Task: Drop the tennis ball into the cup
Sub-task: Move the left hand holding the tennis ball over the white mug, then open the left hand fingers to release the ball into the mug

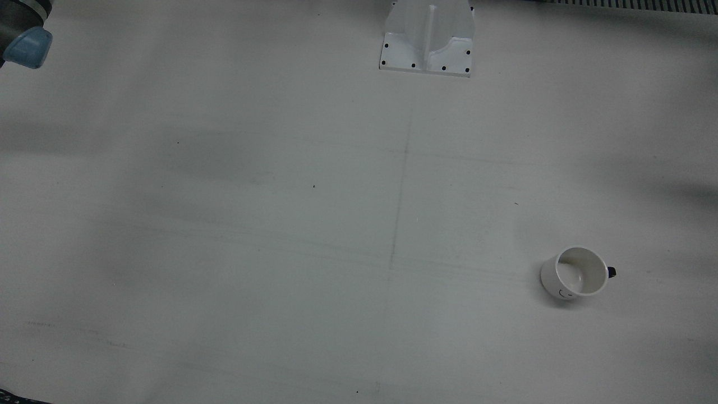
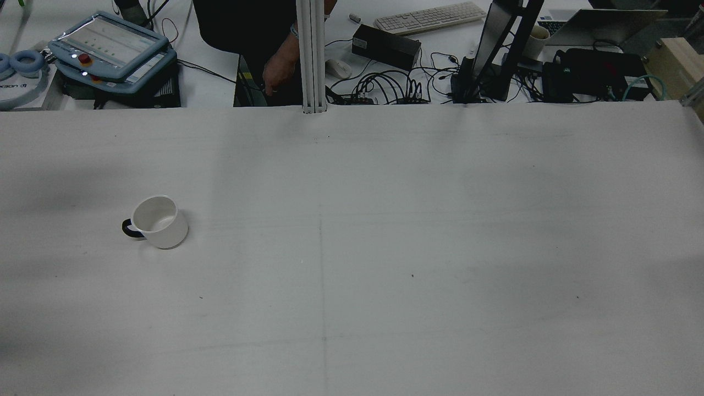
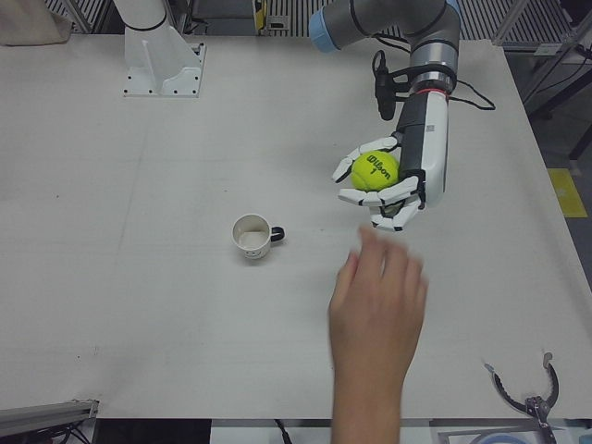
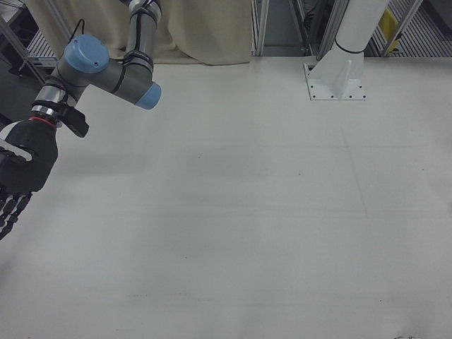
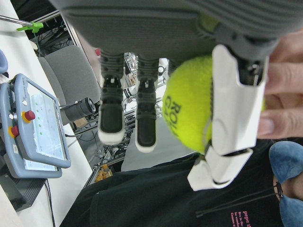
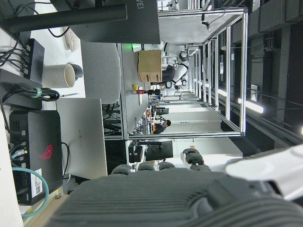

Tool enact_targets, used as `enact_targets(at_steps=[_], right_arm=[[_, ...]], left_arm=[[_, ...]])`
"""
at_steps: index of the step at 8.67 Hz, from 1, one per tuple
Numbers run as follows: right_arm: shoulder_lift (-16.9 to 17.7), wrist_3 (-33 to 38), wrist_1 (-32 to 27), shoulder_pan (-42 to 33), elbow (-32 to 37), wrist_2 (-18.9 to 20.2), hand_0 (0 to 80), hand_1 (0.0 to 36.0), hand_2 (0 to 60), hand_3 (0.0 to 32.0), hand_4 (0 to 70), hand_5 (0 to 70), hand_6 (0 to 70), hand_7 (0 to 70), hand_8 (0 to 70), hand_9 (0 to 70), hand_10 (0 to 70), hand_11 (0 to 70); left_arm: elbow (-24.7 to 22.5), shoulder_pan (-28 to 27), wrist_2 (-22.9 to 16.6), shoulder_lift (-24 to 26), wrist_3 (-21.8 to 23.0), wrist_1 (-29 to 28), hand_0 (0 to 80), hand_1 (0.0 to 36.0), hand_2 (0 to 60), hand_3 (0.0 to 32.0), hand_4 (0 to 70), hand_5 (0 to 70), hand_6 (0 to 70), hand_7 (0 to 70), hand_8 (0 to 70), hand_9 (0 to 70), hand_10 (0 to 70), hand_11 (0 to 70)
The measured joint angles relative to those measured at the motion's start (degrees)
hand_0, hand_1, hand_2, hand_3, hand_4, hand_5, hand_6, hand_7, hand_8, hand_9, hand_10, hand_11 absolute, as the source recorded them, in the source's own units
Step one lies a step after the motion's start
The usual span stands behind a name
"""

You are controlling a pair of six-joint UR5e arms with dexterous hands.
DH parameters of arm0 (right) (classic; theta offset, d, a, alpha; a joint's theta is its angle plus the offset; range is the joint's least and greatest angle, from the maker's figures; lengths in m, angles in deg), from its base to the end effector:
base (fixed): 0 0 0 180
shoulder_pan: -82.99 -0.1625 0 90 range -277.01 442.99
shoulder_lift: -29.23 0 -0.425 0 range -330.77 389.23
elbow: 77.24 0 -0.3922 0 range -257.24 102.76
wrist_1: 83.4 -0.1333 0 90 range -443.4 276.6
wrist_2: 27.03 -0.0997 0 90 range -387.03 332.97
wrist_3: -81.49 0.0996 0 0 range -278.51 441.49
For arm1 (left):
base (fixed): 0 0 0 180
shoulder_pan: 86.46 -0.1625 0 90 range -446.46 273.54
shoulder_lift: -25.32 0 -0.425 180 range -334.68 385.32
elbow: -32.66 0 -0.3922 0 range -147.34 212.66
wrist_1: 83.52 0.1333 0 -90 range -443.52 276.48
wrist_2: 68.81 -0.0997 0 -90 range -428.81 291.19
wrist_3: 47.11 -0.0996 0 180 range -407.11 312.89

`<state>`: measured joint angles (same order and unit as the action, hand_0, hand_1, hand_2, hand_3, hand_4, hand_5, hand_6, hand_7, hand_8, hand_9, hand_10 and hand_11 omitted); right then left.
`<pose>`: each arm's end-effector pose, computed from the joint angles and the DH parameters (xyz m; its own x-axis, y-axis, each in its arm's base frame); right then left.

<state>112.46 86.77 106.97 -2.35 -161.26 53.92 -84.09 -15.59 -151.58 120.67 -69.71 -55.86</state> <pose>0.1060 -0.5330 0.6938 -0.9939 -0.0893 -0.0647 0.0783 -0.1583 -0.9843 0.0189 -0.4995 0.4690 -0.9130 -0.1626 -0.3741 0.3526 0.1469 -0.9242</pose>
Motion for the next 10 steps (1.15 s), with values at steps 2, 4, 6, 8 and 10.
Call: enact_targets(at_steps=[2, 4, 6, 8, 10], right_arm=[[0.0, 0.0, 0.0, 0.0, 0.0, 0.0, 0.0, 0.0, 0.0, 0.0, 0.0, 0.0, 0.0, 0.0, 0.0, 0.0, 0.0, 0.0], [0.0, 0.0, 0.0, 0.0, 0.0, 0.0, 0.0, 0.0, 0.0, 0.0, 0.0, 0.0, 0.0, 0.0, 0.0, 0.0, 0.0, 0.0], [0.0, 0.0, 0.0, 0.0, 0.0, 0.0, 0.0, 0.0, 0.0, 0.0, 0.0, 0.0, 0.0, 0.0, 0.0, 0.0, 0.0, 0.0], [0.0, 0.0, 0.0, 0.0, 0.0, 0.0, 0.0, 0.0, 0.0, 0.0, 0.0, 0.0, 0.0, 0.0, 0.0, 0.0, 0.0, 0.0], [0.0, 0.0, 0.0, 0.0, 0.0, 0.0, 0.0, 0.0, 0.0, 0.0, 0.0, 0.0, 0.0, 0.0, 0.0, 0.0, 0.0, 0.0]], left_arm=[[-0.34, -4.33, 0.13, 0.95, 0.44, 0.73, 60.2, 36.0, 60.0, 0.0, 68.5, 24.0, 34.1, 70.0, 68.2, 70.0, 70.0, 70.0], [-0.03, -10.33, 0.53, 3.52, 0.5, 2.48, 60.1, 36.0, 60.0, 0.0, 67.4, 24.0, 33.8, 70.0, 67.9, 70.0, 70.0, 70.0], [1.17, -17.59, 1.86, 5.15, 0.46, 3.09, 60.1, 36.0, 60.0, 0.0, 67.8, 23.9, 33.6, 70.0, 67.5, 70.0, 70.0, 70.0], [2.42, -22.75, 3.96, 6.0, 0.48, 2.99, 60.1, 36.0, 60.0, 0.0, 66.9, 23.8, 33.2, 70.0, 66.8, 70.0, 70.0, 70.0], [2.74, -24.11, 4.45, 6.66, 0.53, 3.26, 60.1, 36.0, 60.0, 0.0, 66.6, 23.8, 33.0, 70.0, 66.5, 70.0, 70.0, 70.0]])
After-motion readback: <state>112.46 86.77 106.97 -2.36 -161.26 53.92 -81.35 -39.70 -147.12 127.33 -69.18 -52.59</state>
